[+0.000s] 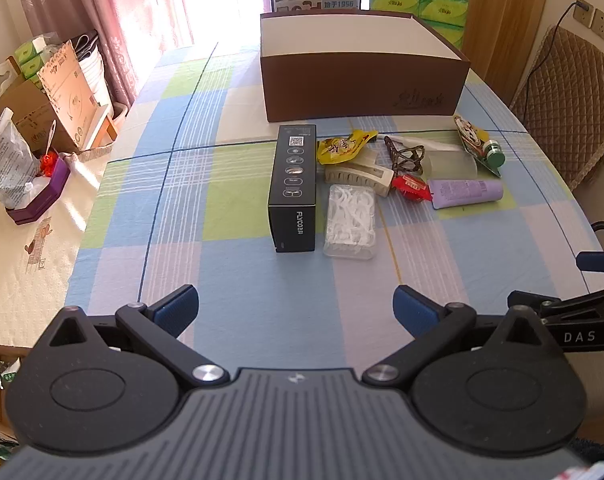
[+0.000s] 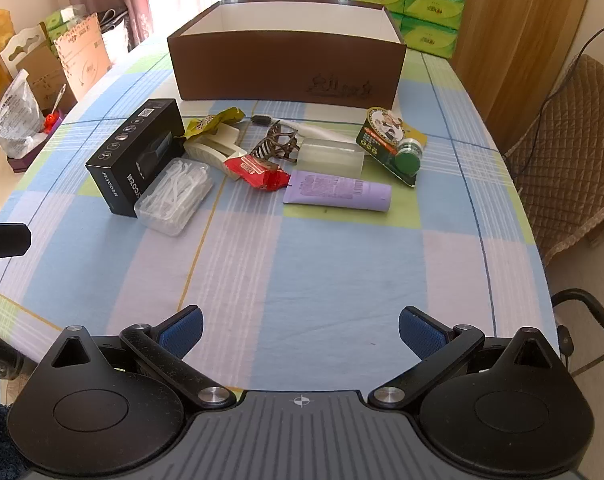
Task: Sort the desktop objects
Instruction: 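Move both tools toward the scattered items on the table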
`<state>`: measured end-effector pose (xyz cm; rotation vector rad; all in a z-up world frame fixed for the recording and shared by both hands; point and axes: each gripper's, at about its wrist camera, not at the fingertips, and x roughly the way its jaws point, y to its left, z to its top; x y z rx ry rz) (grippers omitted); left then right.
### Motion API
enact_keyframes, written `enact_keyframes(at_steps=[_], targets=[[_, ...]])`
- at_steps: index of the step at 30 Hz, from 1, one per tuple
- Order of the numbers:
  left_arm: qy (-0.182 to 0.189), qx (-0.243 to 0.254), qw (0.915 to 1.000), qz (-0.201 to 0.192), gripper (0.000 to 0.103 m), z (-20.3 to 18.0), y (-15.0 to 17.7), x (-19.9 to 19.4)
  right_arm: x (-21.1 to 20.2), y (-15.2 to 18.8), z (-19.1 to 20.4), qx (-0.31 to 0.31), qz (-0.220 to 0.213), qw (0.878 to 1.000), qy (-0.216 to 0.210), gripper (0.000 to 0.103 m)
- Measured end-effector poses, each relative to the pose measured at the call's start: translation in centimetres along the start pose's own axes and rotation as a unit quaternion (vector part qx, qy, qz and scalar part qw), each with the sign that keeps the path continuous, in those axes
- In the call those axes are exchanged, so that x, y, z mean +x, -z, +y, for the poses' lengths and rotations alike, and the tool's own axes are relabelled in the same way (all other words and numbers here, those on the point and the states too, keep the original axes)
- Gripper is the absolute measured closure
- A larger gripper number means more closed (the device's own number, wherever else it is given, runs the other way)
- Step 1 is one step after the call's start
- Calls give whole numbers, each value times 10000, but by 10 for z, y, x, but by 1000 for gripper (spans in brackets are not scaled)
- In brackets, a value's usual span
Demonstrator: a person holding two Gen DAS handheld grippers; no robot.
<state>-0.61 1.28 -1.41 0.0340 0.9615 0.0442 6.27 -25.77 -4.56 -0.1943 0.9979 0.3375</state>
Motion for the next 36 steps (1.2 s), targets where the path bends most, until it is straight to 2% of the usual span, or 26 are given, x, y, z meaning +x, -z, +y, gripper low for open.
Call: enact_keyframes(at_steps=[36], targets=[[139,80,9996,213,1,20,-9,22,17,-11,17,19,136,9999,42,2]])
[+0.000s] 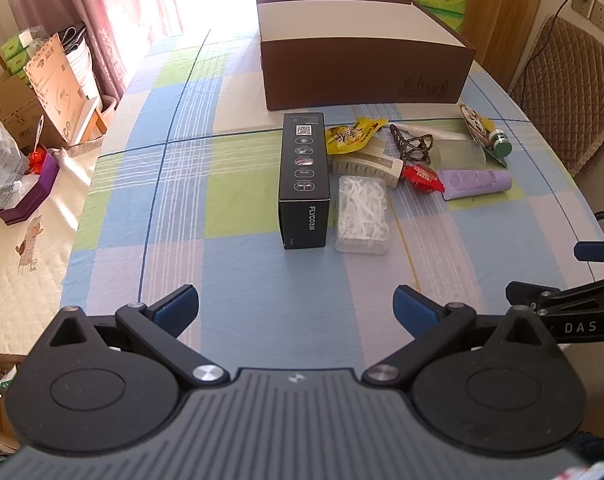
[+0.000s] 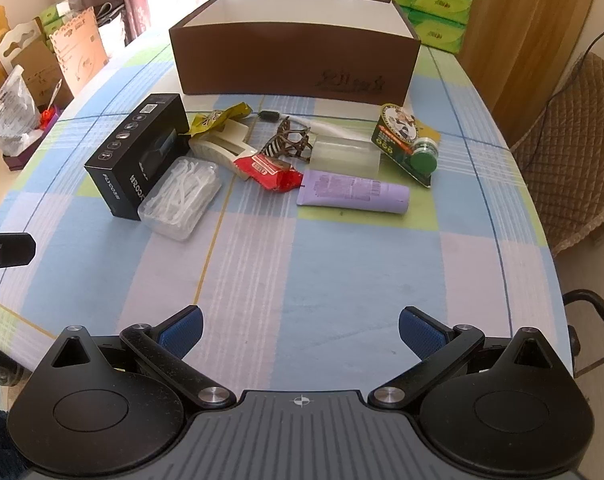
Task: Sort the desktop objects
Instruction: 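Move both tools toward the scattered items on the table, then grasp the black gadget box with the left tool while the right tool grasps the lip salve card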
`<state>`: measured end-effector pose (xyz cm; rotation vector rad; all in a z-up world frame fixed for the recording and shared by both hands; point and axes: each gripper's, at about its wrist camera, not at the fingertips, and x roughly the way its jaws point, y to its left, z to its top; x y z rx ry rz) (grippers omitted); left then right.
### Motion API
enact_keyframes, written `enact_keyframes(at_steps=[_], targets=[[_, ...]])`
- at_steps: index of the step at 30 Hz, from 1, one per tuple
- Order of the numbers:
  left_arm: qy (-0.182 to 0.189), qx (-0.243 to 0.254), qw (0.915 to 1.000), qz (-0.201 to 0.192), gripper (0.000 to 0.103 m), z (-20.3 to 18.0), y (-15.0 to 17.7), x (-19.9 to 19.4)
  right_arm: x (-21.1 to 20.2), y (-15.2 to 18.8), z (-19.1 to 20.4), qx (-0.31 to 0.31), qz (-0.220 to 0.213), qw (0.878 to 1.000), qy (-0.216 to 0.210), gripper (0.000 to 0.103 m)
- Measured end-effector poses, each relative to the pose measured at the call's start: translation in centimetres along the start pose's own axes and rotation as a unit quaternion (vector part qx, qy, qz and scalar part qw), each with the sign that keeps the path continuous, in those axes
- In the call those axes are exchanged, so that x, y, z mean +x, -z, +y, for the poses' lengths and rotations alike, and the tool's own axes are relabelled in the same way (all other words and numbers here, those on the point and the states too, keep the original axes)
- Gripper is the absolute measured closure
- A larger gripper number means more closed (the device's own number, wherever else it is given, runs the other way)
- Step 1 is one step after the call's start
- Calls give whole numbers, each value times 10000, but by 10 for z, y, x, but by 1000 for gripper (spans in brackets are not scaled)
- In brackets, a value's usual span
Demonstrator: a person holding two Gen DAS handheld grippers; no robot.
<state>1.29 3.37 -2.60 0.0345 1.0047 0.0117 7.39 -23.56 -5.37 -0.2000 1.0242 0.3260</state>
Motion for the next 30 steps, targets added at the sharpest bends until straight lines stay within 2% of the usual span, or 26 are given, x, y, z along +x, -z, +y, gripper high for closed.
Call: enact_keyframes(at_steps=[16,22,30], targets=[[233,-142,9995,140,1,2,-13,25,14,-10,-26,320,-48,9993,-163,2],[204,-249,9994,110,1,-1,-25,34,24,-21,-40,254,-229,9992,-228,2],[83,-396,9991,80,1,-5,-47,53,35,-36,-72,461,-433,9975,-317,2]])
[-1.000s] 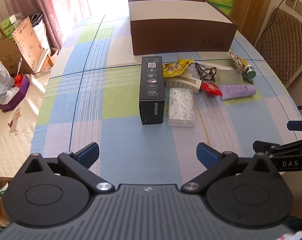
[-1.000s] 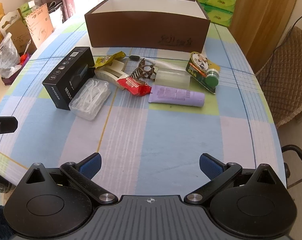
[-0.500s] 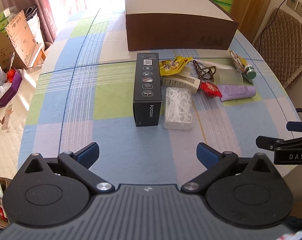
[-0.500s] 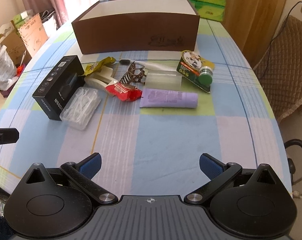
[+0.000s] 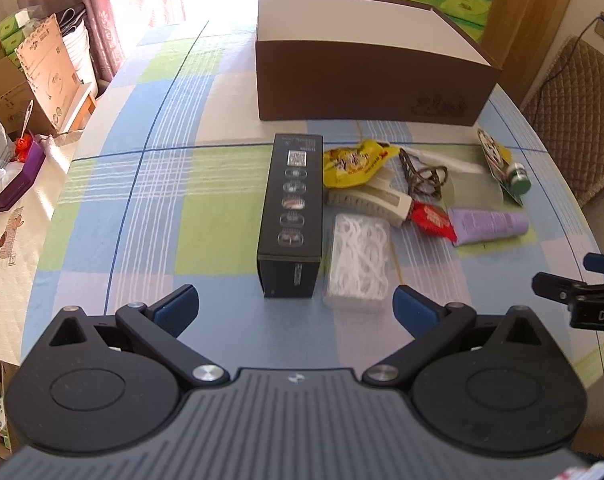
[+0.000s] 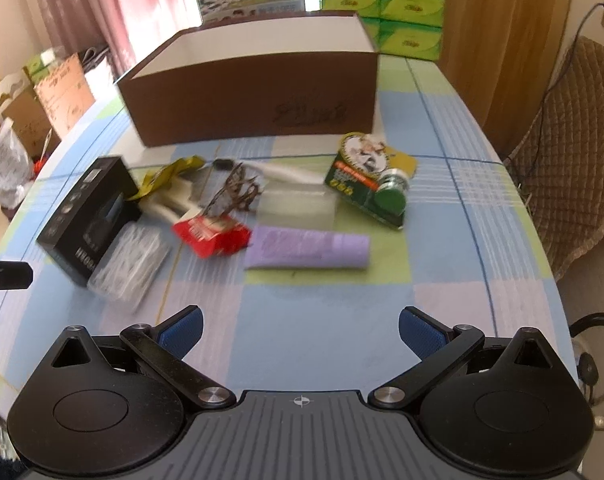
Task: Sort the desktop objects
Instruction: 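Grasp the black gadget box with the left tool while the right tool grasps the lip salve card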
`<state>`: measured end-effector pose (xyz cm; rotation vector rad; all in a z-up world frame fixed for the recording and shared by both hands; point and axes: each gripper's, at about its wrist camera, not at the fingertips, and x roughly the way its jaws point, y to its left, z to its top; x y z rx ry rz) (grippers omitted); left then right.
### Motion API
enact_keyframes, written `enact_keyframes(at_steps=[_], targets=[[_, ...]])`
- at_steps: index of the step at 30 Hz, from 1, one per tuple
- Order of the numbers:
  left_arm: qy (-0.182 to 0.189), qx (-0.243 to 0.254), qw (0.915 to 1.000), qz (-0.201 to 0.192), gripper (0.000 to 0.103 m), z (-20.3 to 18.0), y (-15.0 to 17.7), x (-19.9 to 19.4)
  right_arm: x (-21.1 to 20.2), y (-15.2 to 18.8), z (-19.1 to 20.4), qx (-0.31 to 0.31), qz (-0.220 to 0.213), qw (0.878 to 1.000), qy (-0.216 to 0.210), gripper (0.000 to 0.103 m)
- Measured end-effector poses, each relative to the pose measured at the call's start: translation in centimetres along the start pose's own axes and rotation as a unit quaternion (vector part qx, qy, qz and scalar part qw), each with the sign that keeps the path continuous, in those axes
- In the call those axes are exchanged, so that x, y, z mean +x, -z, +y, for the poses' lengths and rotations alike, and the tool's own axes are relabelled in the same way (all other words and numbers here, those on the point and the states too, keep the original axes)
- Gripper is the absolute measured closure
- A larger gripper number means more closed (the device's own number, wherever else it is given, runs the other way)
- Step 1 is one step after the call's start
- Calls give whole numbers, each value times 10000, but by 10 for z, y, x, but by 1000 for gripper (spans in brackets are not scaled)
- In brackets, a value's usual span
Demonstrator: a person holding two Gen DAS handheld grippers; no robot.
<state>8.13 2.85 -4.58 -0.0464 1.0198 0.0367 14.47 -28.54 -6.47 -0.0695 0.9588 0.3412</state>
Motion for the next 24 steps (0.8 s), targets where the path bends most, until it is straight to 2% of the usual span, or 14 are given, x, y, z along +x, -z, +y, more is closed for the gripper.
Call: enact_keyframes(at_steps=[11,14,16,21,24], targets=[[-152,47,9999,-36,7,-9,-29,31,14,-24,-50,601,-337,9976,101,2],[-206,93,9997,-6,9,-9,-38,44,21,-33,-59,640,-309,9974,109,2],[-247,117,9996,66,14,-9,-45,54,25,-38,-66,682,-291,9972,107,2],[-400,191,9989,173,15,-9,-59,75,36,-51,-79,648,-262,9975,109,2],[-456,224,9985,192,26,-10,-67,84,42,-58,-86,646,-253,9976,78,2]])
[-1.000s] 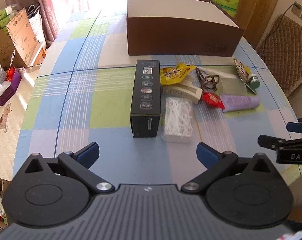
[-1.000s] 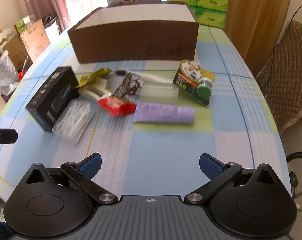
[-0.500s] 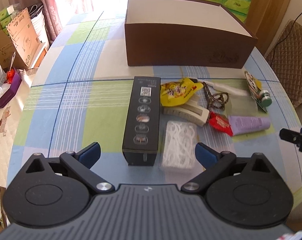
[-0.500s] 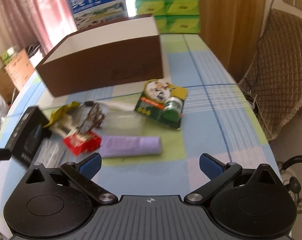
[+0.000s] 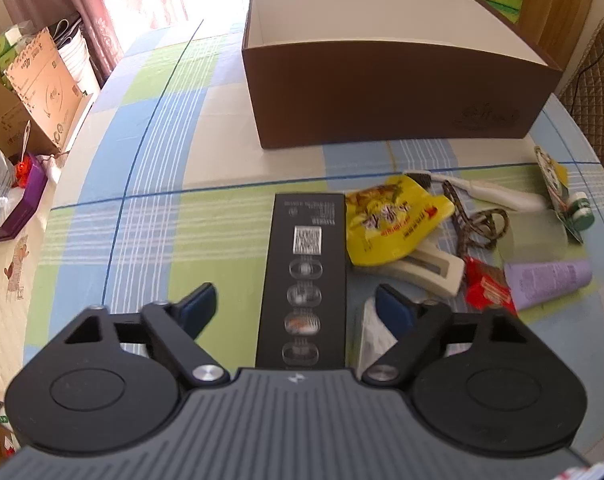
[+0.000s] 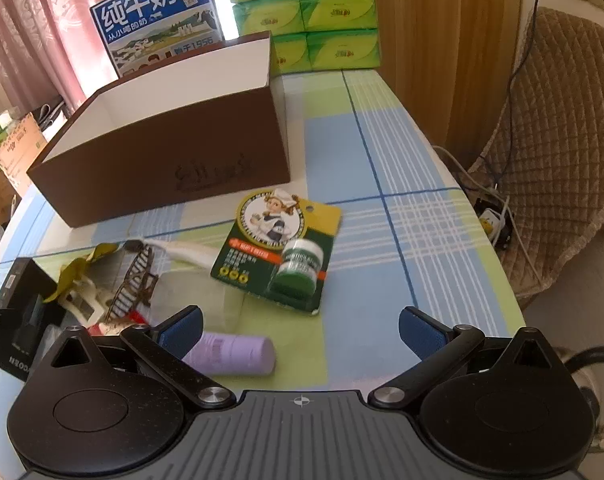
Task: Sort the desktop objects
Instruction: 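Grasp the black gadget box with the left tool while the right tool grasps the lip salve card, then carry both items into the brown box and open both tools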
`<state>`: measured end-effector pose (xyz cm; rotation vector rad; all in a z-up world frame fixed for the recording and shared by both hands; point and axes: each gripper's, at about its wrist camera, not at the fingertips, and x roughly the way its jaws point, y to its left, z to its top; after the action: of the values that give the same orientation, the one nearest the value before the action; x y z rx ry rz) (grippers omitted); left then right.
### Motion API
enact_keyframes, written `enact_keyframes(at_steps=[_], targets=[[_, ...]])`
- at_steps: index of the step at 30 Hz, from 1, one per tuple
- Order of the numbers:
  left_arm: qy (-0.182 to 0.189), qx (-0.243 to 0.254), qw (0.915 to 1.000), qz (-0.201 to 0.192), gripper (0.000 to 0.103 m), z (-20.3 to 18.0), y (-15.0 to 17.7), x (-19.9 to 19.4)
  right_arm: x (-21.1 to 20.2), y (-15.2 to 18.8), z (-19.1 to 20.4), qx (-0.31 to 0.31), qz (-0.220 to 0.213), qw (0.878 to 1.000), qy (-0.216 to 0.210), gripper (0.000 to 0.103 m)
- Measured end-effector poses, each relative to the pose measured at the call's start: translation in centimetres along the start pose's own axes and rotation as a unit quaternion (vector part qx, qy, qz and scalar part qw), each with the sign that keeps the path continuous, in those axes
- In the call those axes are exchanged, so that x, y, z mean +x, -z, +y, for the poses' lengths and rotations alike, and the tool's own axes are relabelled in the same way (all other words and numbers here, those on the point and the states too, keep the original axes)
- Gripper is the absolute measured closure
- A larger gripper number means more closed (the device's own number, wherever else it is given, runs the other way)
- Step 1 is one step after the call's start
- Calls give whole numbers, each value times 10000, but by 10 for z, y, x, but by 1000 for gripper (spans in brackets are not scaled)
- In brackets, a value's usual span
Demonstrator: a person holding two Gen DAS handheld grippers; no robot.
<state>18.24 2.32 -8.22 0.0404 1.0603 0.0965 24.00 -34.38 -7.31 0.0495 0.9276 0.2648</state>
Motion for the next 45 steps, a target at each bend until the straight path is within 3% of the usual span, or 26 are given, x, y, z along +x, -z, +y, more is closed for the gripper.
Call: enact_keyframes(at_steps=[5,8,10,11,19,23,28,32,45], targets=[[-175,12,9998,99,30,-1,-9,17,9,-11,-8,-19,32,10000,-53,2],[-125,-35,9997,211,42,-2,-11,25,14,-16,-11,-84,70,9999,-105,2],[-36,-89,9996,261,59,-3,-11,29,18,-19,-13,-120,85,9998,-146,2],[7,-147,9996,255,62,-3,-11,30,20,-20,-14,-129,93,9997,-179,2],[-552,-751,9955,144,64,14,-4,27,38,-30,-15,-297,55,9982,-516,2],[-733,-883,9933,148,64,26,0,23,54,-36,-18,-221,174,9982,-524,31],[-728,-1007,9921,155,64,36,5,18,70,-38,-22,-44,359,9981,-489,46],[-678,-960,9930,139,64,38,5,17,79,-36,-21,41,548,9971,-535,70],[-206,-792,9965,150,65,52,2,17,45,-36,-11,185,332,9988,-300,72]])
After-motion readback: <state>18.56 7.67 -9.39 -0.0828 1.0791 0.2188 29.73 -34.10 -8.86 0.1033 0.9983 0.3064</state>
